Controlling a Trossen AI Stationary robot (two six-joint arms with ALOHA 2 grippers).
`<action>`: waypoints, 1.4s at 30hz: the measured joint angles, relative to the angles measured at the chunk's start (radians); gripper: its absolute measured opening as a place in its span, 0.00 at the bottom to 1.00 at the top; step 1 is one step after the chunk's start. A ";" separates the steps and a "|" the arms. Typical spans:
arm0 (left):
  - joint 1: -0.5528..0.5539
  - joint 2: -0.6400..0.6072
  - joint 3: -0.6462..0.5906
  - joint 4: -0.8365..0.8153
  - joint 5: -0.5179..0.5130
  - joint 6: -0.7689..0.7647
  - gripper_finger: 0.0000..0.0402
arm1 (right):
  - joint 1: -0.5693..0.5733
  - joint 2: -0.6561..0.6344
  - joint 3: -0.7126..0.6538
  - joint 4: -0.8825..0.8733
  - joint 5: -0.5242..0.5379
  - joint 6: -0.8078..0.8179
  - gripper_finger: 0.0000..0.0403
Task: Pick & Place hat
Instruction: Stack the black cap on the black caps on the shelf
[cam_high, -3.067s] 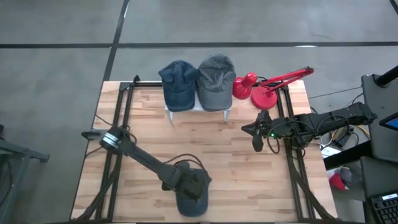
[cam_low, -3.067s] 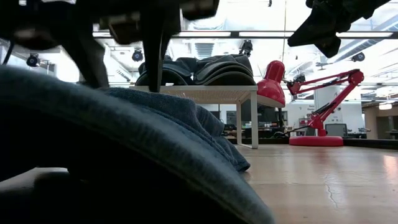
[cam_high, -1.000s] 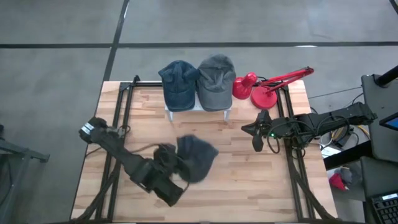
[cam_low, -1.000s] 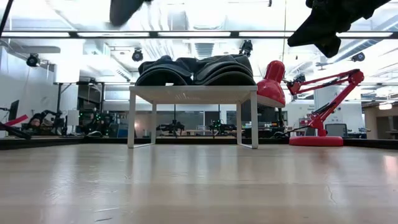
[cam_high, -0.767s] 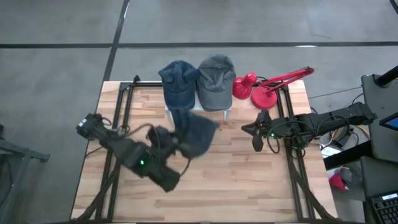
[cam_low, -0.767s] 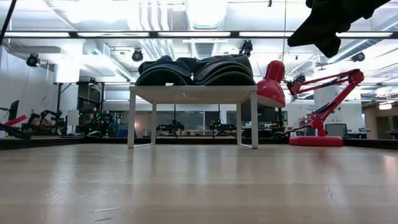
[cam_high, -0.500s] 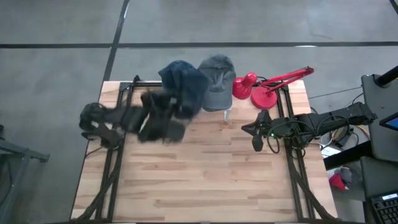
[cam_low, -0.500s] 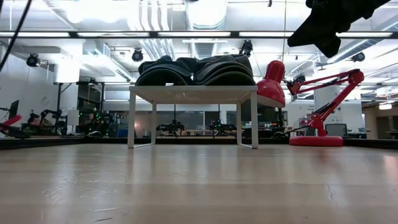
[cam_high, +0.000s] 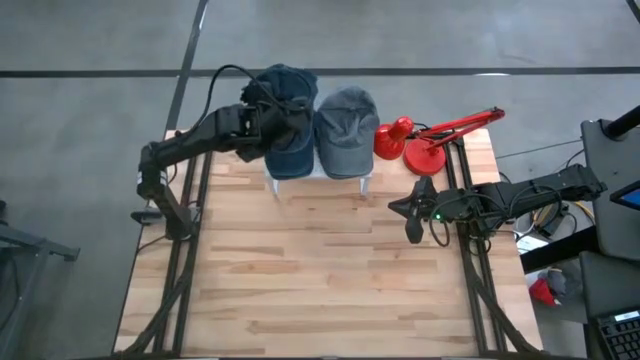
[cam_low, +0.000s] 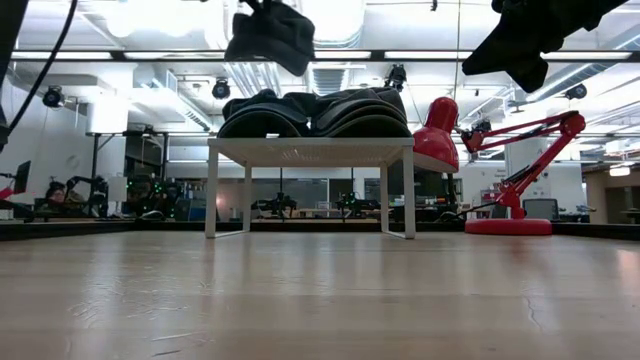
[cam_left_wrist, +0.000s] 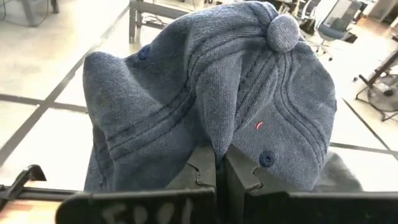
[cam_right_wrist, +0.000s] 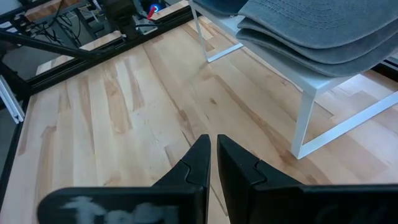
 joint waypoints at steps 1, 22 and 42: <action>0.006 0.000 0.000 0.000 0.004 -0.007 0.00 | 0.000 0.000 0.000 0.000 0.000 0.000 0.07; 0.132 0.000 -0.120 -0.016 0.233 -0.178 0.00 | 0.000 0.000 0.000 0.000 0.000 0.004 0.07; 0.120 -0.061 -0.143 0.026 0.314 -0.096 0.00 | 0.000 0.000 0.000 -0.001 0.000 0.004 0.07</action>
